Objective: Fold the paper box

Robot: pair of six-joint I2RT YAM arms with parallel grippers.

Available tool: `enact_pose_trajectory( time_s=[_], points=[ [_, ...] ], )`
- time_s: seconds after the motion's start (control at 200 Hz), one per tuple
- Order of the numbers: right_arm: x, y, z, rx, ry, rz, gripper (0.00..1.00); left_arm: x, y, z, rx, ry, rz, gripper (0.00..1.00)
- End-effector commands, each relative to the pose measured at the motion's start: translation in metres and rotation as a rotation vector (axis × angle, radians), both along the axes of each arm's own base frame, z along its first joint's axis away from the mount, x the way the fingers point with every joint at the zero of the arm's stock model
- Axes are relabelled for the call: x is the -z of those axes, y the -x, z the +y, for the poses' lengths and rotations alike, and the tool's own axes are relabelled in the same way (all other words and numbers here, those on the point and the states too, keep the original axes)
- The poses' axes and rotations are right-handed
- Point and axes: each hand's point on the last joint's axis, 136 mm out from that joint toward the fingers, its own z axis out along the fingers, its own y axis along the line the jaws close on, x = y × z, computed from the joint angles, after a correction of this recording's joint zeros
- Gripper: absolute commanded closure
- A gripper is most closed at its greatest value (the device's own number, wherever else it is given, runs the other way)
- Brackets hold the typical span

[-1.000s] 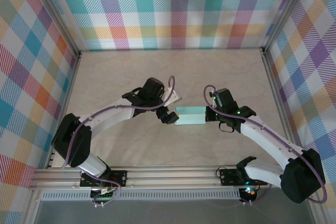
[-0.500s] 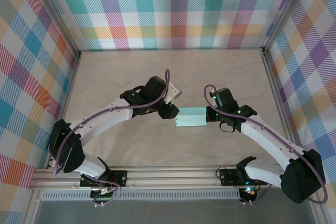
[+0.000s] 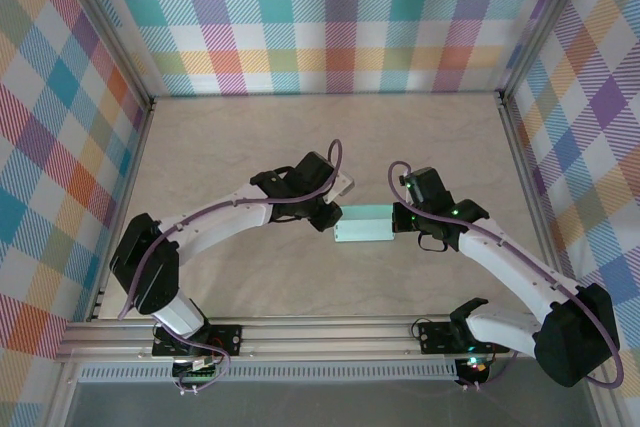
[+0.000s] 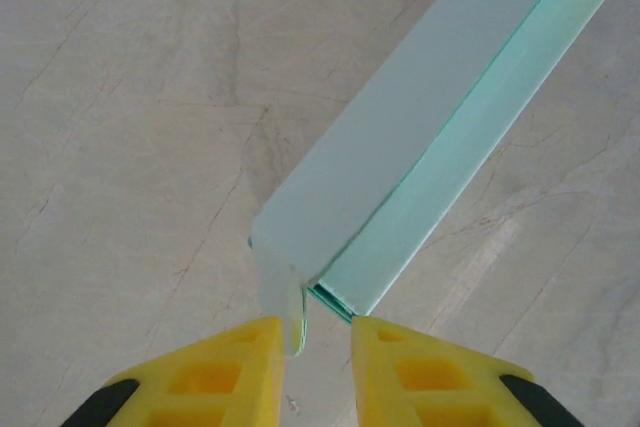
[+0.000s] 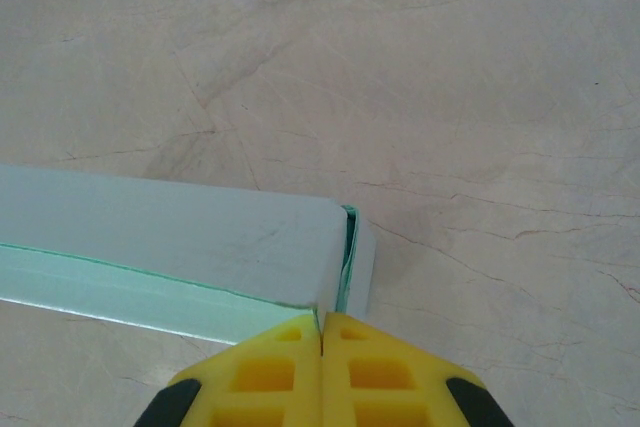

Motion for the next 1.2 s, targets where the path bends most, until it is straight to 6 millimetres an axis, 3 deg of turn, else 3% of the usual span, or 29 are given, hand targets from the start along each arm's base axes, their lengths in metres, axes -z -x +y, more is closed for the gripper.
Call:
enact_pose_trajectory(
  time_s=[0.0, 0.19, 0.485, 0.755, 1.0, 1.195],
  points=[
    [-0.010, 0.001, 0.005, -0.009, -0.031, -0.014, 1.00, -0.006, -0.002, -0.005, 0.002, -0.001, -0.015, 0.77],
    [-0.010, 0.002, 0.006, -0.011, -0.035, -0.013, 1.00, -0.003, -0.003, -0.005, -0.003, -0.010, -0.018, 0.82],
    [-0.011, 0.002, 0.007, -0.015, -0.042, -0.011, 1.00, -0.005, -0.005, -0.005, -0.018, -0.006, -0.018, 1.00],
    [-0.012, 0.002, 0.008, -0.017, -0.050, -0.014, 1.00, -0.001, -0.010, -0.004, -0.067, -0.009, -0.028, 1.00],
    [-0.013, 0.002, 0.009, -0.017, -0.056, -0.019, 1.00, 0.004, -0.012, -0.004, -0.073, -0.022, -0.023, 0.89],
    [-0.013, 0.002, 0.010, -0.018, -0.058, -0.016, 1.00, 0.006, -0.012, -0.006, -0.063, -0.021, -0.015, 0.88]
  ],
)
